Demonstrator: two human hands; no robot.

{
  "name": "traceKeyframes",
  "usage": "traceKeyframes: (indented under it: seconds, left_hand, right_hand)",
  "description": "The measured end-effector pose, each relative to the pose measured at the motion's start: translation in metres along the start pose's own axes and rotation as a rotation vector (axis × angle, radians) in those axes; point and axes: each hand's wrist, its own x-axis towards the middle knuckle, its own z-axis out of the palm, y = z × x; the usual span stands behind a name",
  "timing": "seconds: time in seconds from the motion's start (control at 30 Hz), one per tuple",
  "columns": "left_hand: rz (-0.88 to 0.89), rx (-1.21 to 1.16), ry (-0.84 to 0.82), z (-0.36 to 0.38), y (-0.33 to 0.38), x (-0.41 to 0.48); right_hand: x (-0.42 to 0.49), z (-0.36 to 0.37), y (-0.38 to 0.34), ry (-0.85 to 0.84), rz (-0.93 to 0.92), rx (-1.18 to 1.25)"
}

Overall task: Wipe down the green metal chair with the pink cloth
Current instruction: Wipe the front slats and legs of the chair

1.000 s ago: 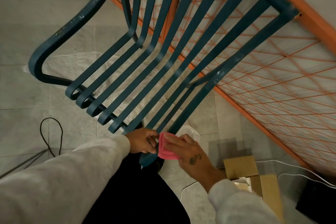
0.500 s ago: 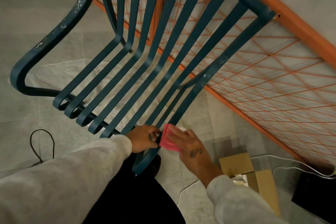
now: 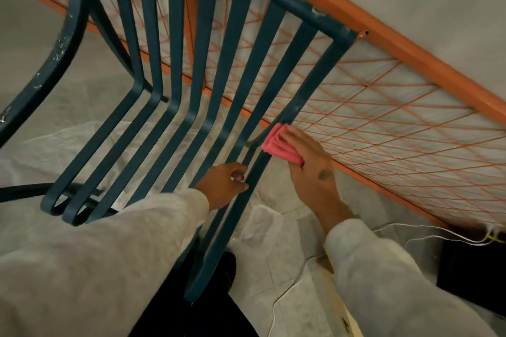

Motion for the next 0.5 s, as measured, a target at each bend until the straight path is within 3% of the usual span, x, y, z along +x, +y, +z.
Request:
traceKeyframes:
  seconds: [0.13, 0.23, 0.4, 0.5]
  left_hand:
    - [0.017, 0.063, -0.069, 0.001, 0.012, 0.011]
    - [0.017, 0.082, -0.075, 0.002, 0.012, 0.013]
    - [0.044, 0.088, -0.105, -0.001, 0.011, 0.019]
    - [0.039, 0.077, -0.135, -0.002, 0.011, 0.022]
  right_hand:
    - [0.028, 0.005, 0.011, 0.040, -0.030, -0.157]
    - [0.014, 0.018, 0.022, 0.010, -0.181, -0.280]
    - [-0.040, 0.039, 0.012, -0.278, -0.099, -0.169]
    - [-0.028, 0.044, 0.035, -0.371, -0.172, -0.315]
